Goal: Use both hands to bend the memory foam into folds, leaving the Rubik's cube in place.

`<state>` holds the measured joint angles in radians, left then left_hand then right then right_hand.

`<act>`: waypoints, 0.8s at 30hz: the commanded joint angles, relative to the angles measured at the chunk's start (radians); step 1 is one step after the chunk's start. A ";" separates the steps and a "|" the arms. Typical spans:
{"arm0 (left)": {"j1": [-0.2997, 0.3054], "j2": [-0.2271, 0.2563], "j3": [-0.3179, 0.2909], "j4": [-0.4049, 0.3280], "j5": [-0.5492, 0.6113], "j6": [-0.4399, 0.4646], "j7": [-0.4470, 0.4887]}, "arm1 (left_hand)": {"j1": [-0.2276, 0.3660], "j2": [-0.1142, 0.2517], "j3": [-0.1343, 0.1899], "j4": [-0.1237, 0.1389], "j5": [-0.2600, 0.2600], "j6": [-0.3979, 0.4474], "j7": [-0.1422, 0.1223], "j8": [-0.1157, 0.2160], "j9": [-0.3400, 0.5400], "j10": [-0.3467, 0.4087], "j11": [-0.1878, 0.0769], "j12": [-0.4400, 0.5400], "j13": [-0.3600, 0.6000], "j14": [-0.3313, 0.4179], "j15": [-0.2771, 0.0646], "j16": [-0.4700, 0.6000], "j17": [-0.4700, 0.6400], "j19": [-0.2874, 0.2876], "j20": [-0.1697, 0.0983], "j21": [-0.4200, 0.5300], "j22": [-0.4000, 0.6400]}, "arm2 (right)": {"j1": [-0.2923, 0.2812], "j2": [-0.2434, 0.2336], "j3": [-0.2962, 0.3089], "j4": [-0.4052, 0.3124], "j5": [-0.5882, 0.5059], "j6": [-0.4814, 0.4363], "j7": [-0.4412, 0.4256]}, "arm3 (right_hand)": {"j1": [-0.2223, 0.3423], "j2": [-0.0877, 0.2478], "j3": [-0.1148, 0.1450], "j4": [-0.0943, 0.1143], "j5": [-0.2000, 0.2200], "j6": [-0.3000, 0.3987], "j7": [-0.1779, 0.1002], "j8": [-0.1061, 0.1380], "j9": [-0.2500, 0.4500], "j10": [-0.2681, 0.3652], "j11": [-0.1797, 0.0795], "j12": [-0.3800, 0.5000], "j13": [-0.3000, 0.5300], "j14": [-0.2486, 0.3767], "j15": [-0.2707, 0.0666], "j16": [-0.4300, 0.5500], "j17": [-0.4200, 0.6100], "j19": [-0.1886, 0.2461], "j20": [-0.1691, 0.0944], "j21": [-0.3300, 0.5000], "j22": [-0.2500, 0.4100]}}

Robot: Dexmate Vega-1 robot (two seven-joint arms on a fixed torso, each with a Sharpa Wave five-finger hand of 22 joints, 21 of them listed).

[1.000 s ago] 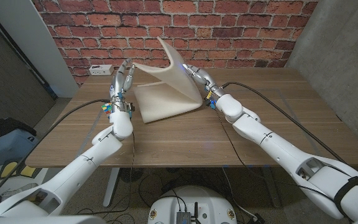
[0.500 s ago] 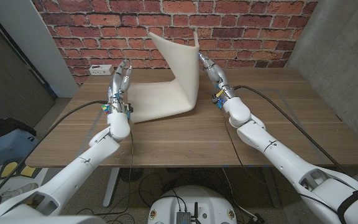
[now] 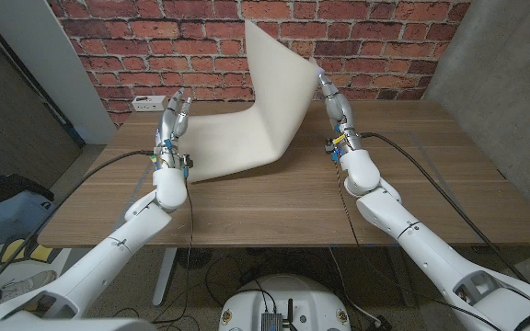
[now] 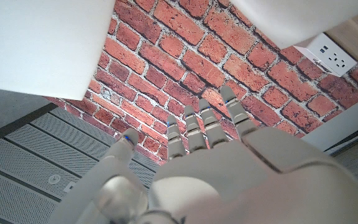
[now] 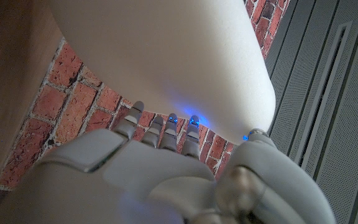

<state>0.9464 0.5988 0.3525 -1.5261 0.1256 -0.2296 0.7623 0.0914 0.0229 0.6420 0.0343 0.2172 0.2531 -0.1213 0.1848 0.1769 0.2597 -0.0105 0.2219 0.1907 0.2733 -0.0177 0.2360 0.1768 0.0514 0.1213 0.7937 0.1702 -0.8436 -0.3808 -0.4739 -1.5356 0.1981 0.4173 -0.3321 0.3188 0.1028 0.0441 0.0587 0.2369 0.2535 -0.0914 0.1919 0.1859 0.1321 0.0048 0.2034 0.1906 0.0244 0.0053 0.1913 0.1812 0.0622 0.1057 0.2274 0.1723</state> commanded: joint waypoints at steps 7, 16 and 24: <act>0.061 0.044 -0.060 -0.006 -0.039 -0.073 -0.058 | 0.009 -0.002 0.004 -0.010 -0.006 0.001 -0.003 -0.002 0.001 -0.005 0.001 -0.004 0.002 -0.003 0.000 -0.008 0.001 -0.002 -0.007 -0.010 0.002 | -0.185 -0.030 0.106 -0.211 -0.117 -0.082 -0.218 | 0.021 -0.001 0.002 -0.009 0.009 0.001 0.000 -0.001 0.000 0.008 0.001 -0.004 0.002 -0.003 -0.001 0.000 0.002 0.012 0.003 0.001 0.003; 0.044 0.058 -0.062 0.065 -0.072 -0.139 -0.123 | 0.008 -0.002 0.003 -0.012 -0.006 0.002 -0.002 -0.001 0.001 -0.004 0.000 -0.005 0.002 -0.004 0.002 -0.013 0.001 -0.003 -0.009 -0.016 0.002 | -0.283 -0.041 0.177 -0.329 -0.163 -0.176 -0.318 | 0.029 -0.003 0.004 -0.017 0.010 0.006 0.002 0.001 0.000 0.012 0.006 -0.003 0.001 0.005 -0.010 0.003 0.001 0.034 0.003 0.005 0.003; 0.033 0.066 -0.063 0.143 -0.111 -0.196 -0.174 | 0.007 -0.001 0.003 -0.013 -0.006 0.001 -0.002 -0.001 0.001 -0.004 -0.001 -0.006 0.002 -0.005 0.004 -0.016 0.001 -0.003 -0.009 -0.021 0.002 | -0.363 -0.023 0.190 -0.377 -0.193 -0.243 -0.392 | 0.035 -0.004 0.006 -0.023 0.011 0.003 0.004 -0.001 0.000 0.019 0.015 -0.001 0.001 0.011 -0.006 0.005 0.001 0.047 0.006 0.006 0.003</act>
<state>0.9902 0.6509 0.2963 -1.4681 0.0590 -0.3572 0.6526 0.0914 0.0229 0.6435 0.0274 0.2172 0.2532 -0.1212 0.1848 0.1770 0.2598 -0.0105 0.2182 0.1908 0.2733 -0.0177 0.2205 0.1770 0.0460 0.1158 0.7763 0.1701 -1.1028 -0.4180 -0.3187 -1.8339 0.0517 0.2474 -0.6164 0.3415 0.0965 0.0460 0.0413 0.2444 0.2535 -0.0913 0.1920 0.1862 0.1415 0.0144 0.1996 0.1908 0.0285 0.0015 0.1913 0.1814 0.1035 0.1078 0.2304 0.1724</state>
